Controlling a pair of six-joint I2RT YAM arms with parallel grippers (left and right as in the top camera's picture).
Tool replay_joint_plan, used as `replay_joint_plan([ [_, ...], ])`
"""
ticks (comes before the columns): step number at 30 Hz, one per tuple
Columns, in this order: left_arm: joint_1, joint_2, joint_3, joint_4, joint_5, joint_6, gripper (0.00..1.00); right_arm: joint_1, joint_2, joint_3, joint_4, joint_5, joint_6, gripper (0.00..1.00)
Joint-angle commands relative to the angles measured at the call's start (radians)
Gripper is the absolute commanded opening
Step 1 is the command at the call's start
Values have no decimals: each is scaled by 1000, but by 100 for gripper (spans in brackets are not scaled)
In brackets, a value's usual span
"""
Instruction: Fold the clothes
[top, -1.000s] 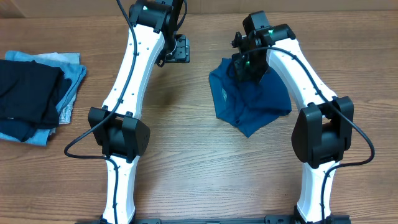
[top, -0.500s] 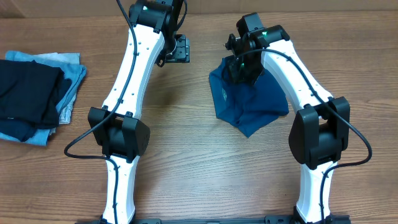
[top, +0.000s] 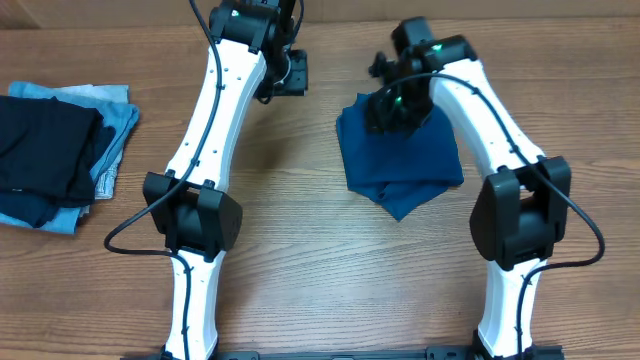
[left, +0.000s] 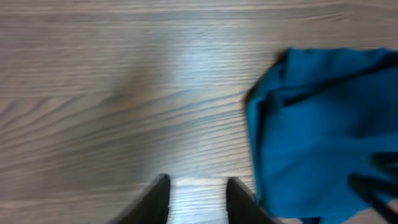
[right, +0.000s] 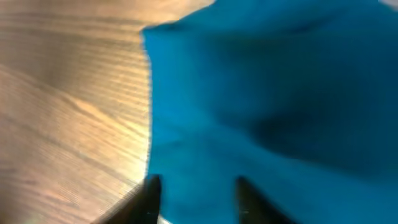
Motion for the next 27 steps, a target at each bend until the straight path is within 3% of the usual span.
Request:
replay_joint_plan([
  [1,-64,23,-6,74,77,10,4,-61,-12,31,-42,3,2,4],
  [7,-182,170,-6,198,128,41,4,-100,-12,31,-134,89,81,4],
  [10,-197,223,-6,229,43,61,7,-100,-12,10,-145,96,103,4],
  [13,-196,259,-6,247,17,62,11,-103,-12,-100,-66,179,137,4],
  [17,-196,311,-8,245,-85,62,17,-104,-11,-267,71,179,137,4],
  [21,-196,337,-10,233,-89,62,19,-105,-11,-421,185,178,137,5],
  [24,-190,320,5,234,-114,85,9,-105,-13,-408,182,177,159,4],
  [27,-190,212,183,224,-123,82,9,-105,-16,-294,135,120,158,5],
])
